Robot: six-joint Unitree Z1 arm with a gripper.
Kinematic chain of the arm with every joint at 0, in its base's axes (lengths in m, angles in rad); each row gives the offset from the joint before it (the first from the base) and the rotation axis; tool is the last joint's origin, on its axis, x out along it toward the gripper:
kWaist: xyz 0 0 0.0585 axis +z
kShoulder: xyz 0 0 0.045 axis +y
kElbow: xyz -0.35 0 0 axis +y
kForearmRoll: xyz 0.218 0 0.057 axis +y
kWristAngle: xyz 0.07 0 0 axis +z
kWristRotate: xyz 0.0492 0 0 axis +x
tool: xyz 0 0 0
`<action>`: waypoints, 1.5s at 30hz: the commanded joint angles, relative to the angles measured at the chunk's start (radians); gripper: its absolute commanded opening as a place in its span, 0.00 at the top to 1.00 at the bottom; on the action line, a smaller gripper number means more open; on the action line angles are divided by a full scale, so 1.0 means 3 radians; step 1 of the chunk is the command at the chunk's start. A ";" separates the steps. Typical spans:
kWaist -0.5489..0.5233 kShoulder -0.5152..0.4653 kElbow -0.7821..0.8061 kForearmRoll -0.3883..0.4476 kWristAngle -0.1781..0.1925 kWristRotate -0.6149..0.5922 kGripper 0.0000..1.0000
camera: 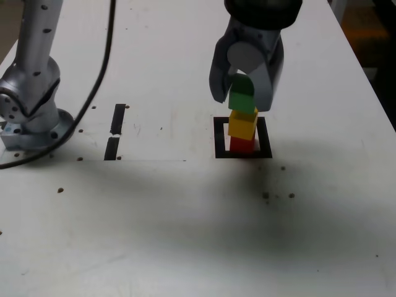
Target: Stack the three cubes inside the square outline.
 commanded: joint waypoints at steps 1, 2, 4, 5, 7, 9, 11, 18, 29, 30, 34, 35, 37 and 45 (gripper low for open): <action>0.0006 0.0001 -0.0010 0.0012 -0.0009 0.0005 0.85; 0.0007 0.0000 -0.0009 0.0017 -0.0012 0.0005 0.84; 0.0007 -0.0001 -0.0005 0.0022 -0.0020 0.0004 0.83; 0.0007 0.0001 -0.0002 0.0022 -0.0030 0.0004 0.82; 0.0008 0.0016 0.0012 0.0013 -0.0062 0.0000 0.80; 0.0017 0.0031 0.0020 -0.0001 -0.0070 -0.0002 0.79; 0.0026 0.0034 0.0018 -0.0009 -0.0054 0.0004 0.78; 0.0044 0.0050 0.0017 -0.0010 0.0013 0.0026 0.69; 0.0058 0.0078 0.0022 -0.0014 0.0000 0.0027 0.57; 0.0058 0.0078 0.0022 -0.0014 -0.0002 0.0028 0.55; 0.0062 0.0087 0.0021 -0.0016 -0.0019 0.0047 0.39; 0.0066 0.0091 0.0021 -0.0017 -0.0024 0.0054 0.31; 0.0075 0.0094 0.0023 -0.0017 -0.0029 0.0064 0.16; 0.0089 0.0070 0.0035 -0.0003 -0.0003 0.0063 0.00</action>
